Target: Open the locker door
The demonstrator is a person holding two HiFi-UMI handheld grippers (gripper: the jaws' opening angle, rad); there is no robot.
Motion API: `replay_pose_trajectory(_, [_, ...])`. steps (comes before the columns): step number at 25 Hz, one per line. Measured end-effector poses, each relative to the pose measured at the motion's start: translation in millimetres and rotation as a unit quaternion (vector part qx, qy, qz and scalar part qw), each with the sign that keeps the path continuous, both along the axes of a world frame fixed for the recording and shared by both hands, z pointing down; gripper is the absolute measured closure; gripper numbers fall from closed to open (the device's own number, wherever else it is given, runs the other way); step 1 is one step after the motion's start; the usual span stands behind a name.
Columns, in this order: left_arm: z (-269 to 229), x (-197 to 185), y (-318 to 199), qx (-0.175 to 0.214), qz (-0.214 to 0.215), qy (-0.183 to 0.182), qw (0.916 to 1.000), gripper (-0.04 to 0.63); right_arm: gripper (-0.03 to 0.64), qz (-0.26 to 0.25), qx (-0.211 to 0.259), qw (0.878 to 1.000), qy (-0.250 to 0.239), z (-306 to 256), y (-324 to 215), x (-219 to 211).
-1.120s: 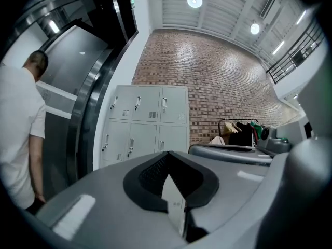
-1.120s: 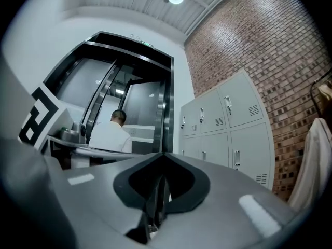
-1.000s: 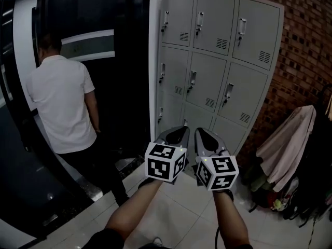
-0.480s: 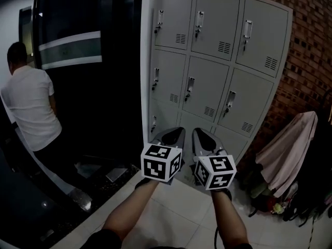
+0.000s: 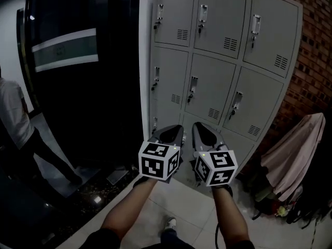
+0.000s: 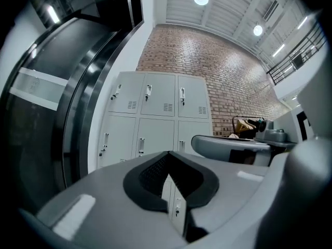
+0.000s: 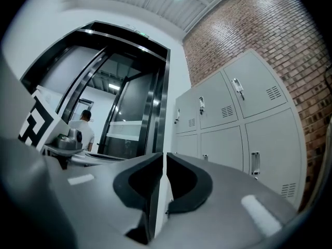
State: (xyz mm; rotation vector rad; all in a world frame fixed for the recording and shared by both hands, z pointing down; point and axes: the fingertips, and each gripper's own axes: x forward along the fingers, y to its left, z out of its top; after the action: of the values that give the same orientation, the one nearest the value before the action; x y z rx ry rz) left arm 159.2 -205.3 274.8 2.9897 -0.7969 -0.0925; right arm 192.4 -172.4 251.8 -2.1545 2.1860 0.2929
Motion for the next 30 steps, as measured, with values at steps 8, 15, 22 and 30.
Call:
replay_pose_trajectory(8, [-10, 37, -80, 0.007, -0.018, 0.003, 0.9998, 0.591, 0.617, -0.016, 0.009, 1.000, 0.001, -10, -79, 38])
replay_pose_trajectory(15, [-30, 83, -150, 0.012, -0.016, 0.011, 0.9997, 0.591, 0.617, -0.022, 0.015, 1.000, 0.004, -27, -151, 81])
replay_pose_trajectory(22, [-48, 127, -196, 0.006, 0.002, 0.025, 0.9997, 0.591, 0.617, -0.032, 0.015, 0.999, 0.016, -40, -200, 116])
replay_pose_trajectory(30, [-131, 153, -226, 0.016, 0.038, 0.064, 0.9971, 0.591, 0.597, -0.036, 0.037, 0.996, 0.068, -115, -228, 134])
